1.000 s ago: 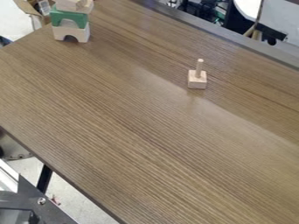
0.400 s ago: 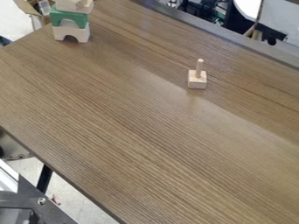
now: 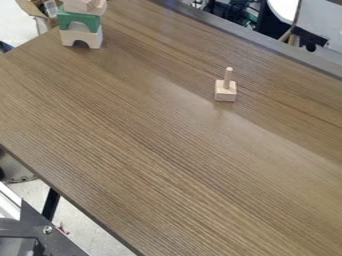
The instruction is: Put the wooden block between the two objects on the table
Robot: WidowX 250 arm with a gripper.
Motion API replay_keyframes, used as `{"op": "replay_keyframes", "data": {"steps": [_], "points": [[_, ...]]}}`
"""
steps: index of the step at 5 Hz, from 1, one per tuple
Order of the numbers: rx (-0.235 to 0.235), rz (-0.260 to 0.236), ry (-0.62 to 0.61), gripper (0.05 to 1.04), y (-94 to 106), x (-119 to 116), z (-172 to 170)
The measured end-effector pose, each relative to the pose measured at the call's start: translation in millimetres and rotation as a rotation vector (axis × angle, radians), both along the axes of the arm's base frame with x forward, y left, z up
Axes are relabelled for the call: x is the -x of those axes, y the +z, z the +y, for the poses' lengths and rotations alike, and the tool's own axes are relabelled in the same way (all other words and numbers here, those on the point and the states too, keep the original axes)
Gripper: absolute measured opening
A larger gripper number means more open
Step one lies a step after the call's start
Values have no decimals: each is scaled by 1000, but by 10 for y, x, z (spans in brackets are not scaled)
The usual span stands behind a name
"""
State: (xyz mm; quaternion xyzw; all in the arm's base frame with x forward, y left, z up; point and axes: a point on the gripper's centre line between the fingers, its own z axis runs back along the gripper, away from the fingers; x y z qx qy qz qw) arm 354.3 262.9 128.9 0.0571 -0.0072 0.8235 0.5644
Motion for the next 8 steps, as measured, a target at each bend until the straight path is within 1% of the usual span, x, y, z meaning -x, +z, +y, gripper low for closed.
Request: {"op": "replay_keyframes", "data": {"steps": [1, 2, 3, 4, 5, 7, 8], "points": [[6, 6, -2, 999, -54, 11, -2], [10, 12, -12, 943, -107, 18, -7], [13, 12, -19, 671, -143, 23, -13], [17, 3, -10, 592, -149, 13, -15], [34, 0, -17, 592, -143, 19, -24], [71, -62, -14, 591, 107, -46, -57], [70, -103, -18, 591, 278, -47, -85]]}}
